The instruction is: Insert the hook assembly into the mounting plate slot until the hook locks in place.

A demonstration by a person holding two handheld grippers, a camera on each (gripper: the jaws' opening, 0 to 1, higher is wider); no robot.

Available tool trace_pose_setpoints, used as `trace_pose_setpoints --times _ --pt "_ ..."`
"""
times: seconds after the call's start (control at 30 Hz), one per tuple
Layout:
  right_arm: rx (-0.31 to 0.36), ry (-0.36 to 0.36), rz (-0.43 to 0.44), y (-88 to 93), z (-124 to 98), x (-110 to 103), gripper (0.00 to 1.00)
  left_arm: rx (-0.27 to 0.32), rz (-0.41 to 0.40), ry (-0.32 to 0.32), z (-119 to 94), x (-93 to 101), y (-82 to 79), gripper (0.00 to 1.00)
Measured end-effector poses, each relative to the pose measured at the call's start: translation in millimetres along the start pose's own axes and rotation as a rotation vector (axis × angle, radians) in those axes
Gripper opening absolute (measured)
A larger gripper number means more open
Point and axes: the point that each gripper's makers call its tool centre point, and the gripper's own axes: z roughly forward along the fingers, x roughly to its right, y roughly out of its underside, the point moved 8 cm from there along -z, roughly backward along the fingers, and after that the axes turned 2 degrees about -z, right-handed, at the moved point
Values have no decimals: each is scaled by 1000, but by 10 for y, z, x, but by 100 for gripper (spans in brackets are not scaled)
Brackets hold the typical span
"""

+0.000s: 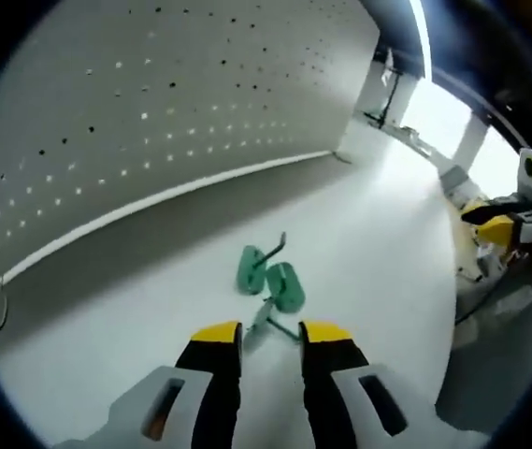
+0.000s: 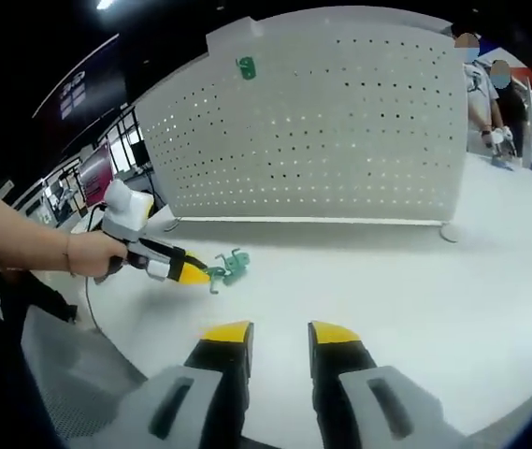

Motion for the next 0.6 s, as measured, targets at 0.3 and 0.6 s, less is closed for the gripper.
trace_pose_setpoints --times 0.3,0.6 --pt "5 17 8 3 1 28 18 -55 65 -39 53 -33 0 7" --pt "11 18 18 -6 1 32 18 -67 98 -69 69 -75 -2 5"
